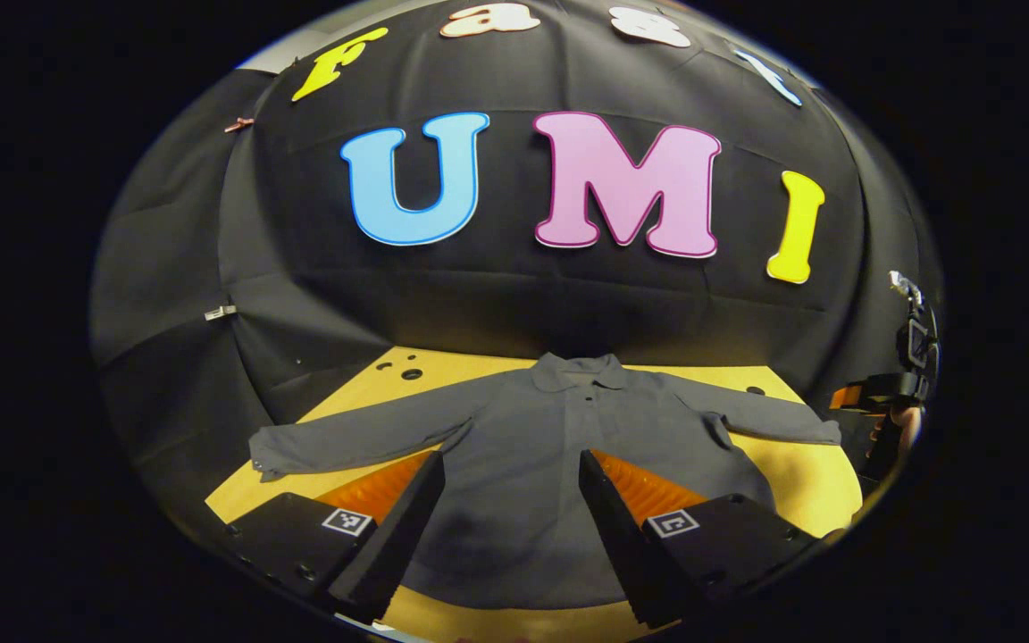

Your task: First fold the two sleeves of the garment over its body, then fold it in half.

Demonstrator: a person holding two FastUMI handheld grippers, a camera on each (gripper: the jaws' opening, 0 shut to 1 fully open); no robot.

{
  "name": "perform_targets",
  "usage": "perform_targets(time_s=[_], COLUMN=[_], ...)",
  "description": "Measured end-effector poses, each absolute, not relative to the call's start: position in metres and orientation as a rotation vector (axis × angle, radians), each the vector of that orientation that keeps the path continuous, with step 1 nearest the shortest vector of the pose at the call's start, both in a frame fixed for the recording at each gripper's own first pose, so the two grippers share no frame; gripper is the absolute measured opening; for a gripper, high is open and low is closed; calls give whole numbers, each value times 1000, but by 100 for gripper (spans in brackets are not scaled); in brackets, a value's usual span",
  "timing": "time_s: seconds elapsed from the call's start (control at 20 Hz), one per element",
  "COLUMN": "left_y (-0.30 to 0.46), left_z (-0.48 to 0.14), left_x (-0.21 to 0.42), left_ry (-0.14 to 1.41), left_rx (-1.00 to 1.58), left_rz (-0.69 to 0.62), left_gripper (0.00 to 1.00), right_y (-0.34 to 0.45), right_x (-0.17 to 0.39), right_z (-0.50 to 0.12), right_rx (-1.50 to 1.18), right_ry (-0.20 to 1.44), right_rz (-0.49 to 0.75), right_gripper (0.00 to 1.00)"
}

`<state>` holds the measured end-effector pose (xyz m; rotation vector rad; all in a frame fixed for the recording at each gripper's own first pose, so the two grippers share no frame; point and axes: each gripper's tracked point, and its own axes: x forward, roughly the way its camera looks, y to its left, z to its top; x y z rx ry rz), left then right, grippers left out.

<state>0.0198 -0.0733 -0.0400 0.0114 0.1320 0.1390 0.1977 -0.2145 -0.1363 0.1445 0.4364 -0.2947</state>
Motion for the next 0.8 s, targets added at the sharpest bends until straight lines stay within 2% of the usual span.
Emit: perform_targets(time_s=[0.45, 0.8], left_y=[-97, -94], left_z=[-51, -49], left_x=[27, 37], left_ry=[202, 256], left_rx=[53, -15], left_rz=[87, 89], left_gripper=[95, 95], right_y=[-284, -325], right_x=[261, 296], right_z=[-195, -231], right_rx=[246, 292], right_ry=[519, 593], right_rz=[-445, -529], right_gripper=[99, 99])
